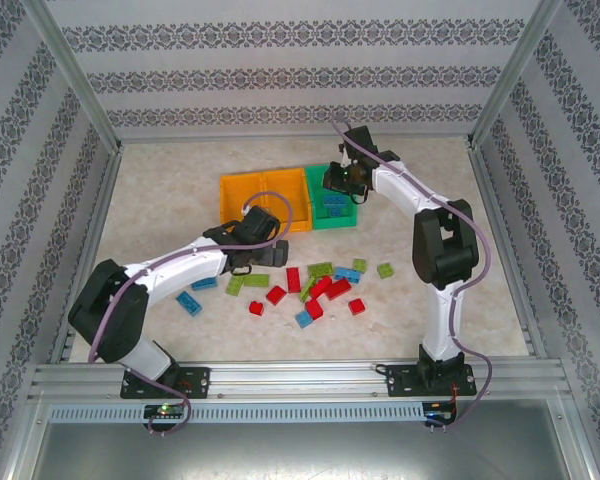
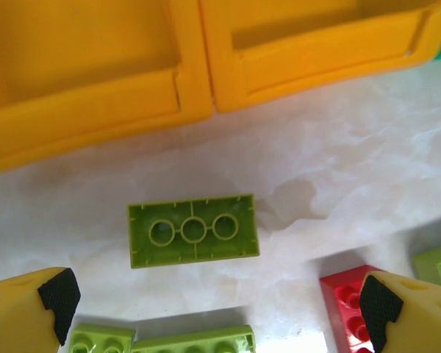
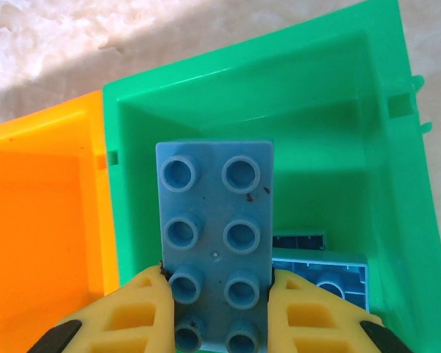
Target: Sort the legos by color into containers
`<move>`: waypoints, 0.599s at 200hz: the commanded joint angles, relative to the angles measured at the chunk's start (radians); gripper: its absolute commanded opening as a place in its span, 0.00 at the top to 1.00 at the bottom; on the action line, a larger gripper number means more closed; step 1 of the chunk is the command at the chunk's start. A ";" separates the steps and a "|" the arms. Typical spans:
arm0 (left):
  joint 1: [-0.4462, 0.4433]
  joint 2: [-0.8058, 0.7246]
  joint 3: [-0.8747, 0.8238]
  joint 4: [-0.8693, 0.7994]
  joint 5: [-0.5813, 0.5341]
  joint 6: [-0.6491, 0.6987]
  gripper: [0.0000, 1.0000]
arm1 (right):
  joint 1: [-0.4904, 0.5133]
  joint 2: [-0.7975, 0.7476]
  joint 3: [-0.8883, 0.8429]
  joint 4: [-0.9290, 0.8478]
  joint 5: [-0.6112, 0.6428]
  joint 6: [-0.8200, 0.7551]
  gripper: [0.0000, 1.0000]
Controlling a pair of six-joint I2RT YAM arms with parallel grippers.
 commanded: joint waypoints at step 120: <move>0.035 0.214 0.133 -0.102 0.018 -0.075 0.01 | -0.007 0.033 0.034 -0.043 0.011 0.002 0.53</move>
